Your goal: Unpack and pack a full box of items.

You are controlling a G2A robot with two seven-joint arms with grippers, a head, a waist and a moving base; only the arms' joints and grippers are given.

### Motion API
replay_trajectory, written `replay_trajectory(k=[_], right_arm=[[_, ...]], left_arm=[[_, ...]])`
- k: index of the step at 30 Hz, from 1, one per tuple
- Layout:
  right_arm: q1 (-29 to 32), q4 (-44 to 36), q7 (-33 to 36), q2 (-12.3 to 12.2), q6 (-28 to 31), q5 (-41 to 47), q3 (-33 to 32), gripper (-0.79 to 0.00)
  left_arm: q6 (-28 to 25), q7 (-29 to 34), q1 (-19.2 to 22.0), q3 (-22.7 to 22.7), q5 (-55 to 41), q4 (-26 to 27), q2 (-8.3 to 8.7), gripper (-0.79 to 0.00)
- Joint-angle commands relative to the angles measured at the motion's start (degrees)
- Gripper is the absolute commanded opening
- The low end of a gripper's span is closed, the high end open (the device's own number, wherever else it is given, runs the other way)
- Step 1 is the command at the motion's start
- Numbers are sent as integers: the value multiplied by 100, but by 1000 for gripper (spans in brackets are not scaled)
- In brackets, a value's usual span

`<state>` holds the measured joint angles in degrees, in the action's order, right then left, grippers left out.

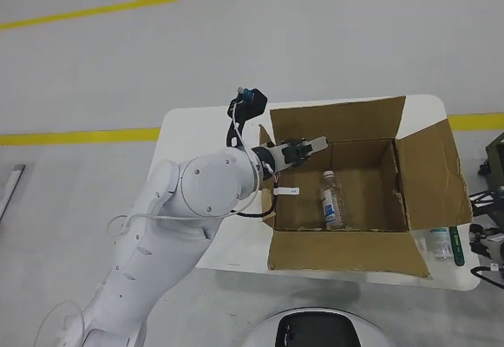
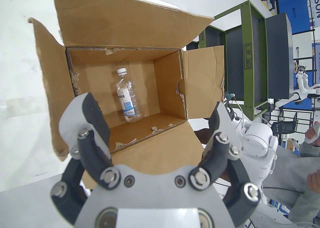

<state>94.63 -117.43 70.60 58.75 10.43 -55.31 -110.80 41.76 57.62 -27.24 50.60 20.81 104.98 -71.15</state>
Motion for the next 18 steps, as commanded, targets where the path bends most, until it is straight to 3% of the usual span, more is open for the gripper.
replay_trajectory(k=[1,3,6,8,11,18], right_arm=[[-11,-47,18,-2,-92,-28,69,-603],[-27,-101,31,-2,-205,-72,152,-588],[-61,-99,31,-2,-363,-185,309,-465],[-83,-86,32,-2,-453,-261,392,-456],[-114,-92,27,-2,-574,-357,506,-366],[-334,-1,15,-2,-868,-562,745,-409]], left_arm=[[0,0,0,0,0,0,0,0],[0,0,0,0,0,0,0,0],[0,0,0,0,0,0,0,0],[0,0,0,0,0,0,0,0],[0,0,0,0,0,0,0,0],[0,0,0,0,0,0,0,0]])
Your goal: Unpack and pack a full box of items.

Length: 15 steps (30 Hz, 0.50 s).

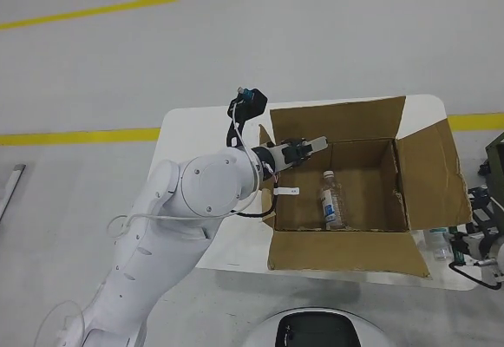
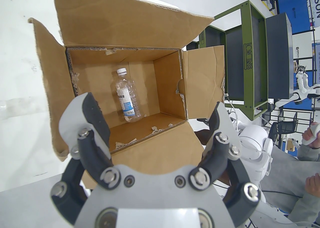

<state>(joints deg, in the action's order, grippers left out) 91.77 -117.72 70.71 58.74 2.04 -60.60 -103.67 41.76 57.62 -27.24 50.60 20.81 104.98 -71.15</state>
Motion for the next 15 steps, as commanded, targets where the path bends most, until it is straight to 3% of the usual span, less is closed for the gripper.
replay_trajectory(k=[1,15], right_arm=[[-98,60,8,-3,-57,-80,73,-409],[-747,613,185,-2,-132,-686,845,-422]], left_arm=[[0,0,0,0,0,0,0,0],[0,0,0,0,0,0,0,0]])
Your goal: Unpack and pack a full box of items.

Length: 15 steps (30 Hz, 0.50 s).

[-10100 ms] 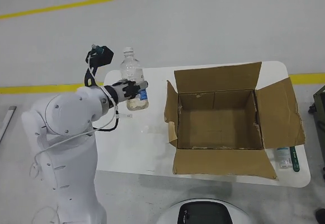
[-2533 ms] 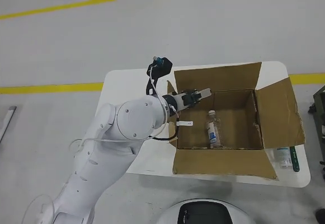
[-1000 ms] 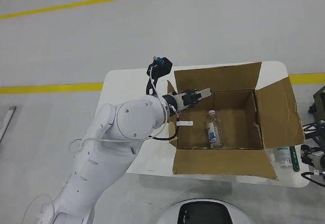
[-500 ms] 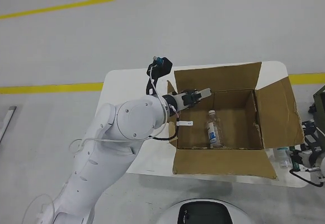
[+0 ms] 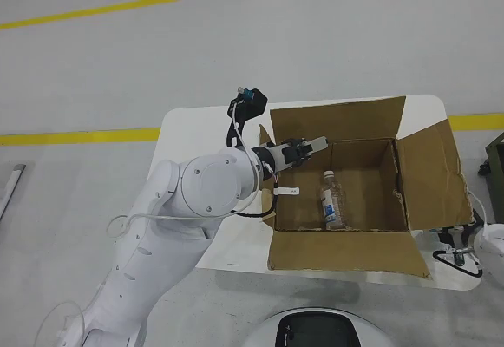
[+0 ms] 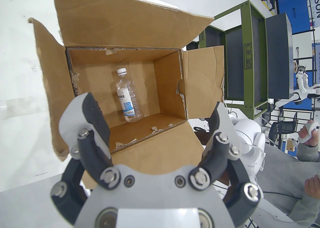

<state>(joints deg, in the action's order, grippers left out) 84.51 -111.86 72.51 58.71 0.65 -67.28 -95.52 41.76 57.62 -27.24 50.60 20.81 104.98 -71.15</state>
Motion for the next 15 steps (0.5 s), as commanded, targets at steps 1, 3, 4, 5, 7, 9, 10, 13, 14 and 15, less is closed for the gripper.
replay_trajectory(k=[1,3,4,5,7,9,10,13,14,15], right_arm=[[-34,51,15,2,7,-44,59,-419],[-56,84,16,4,3,-86,101,-419],[-64,105,10,5,1,-89,116,-422],[-72,118,5,6,8,-90,128,-422],[-84,145,19,7,19,-94,148,-422],[-88,166,19,8,25,-104,172,-425],[-90,173,19,10,23,-106,185,-422],[-95,183,32,13,42,-98,222,-422],[-97,186,44,13,50,-90,232,-425],[-99,187,47,14,49,-90,239,-425]], left_arm=[[0,0,0,0,0,0,0,0],[0,0,0,0,0,0,0,0],[0,0,0,0,0,0,0,0],[0,0,0,0,0,0,0,0],[0,0,0,0,0,0,0,0],[0,0,0,0,0,0,0,0],[0,0,0,0,0,0,0,0],[0,0,0,0,0,0,0,0],[0,0,0,0,0,0,0,0],[0,0,0,0,0,0,0,0]])
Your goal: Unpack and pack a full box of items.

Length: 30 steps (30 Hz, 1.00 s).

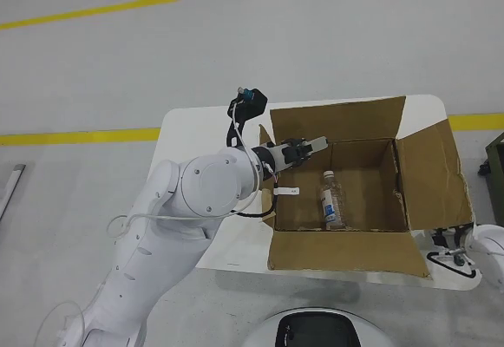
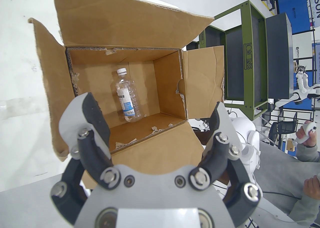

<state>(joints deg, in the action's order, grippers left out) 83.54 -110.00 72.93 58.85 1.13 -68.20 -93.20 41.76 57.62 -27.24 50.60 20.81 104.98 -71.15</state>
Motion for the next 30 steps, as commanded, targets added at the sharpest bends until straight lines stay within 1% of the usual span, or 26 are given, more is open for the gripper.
replay_trajectory(k=[1,11,16,18,20,21,22,28,30], right_arm=[[2,4,3,2,2,14,20,-425],[-37,106,-3,11,18,41,97,-425],[-73,190,-10,14,33,32,144,-443],[-91,220,-6,16,40,30,162,-462],[-108,233,8,16,51,38,173,-545],[-118,222,9,16,41,44,166,-650],[-124,209,15,16,35,52,157,-785],[-162,259,21,13,59,162,92,-785],[-165,231,9,16,55,393,8,-785]], left_arm=[[0,0,0,0,0,0,0,0],[0,0,0,0,0,0,0,0],[0,0,0,0,0,0,0,0],[0,0,0,0,0,0,0,0],[0,0,0,0,0,0,0,0],[0,0,0,0,0,0,0,0],[0,0,0,0,0,0,0,0],[0,0,0,0,0,0,0,0],[0,0,0,0,0,0,0,0]])
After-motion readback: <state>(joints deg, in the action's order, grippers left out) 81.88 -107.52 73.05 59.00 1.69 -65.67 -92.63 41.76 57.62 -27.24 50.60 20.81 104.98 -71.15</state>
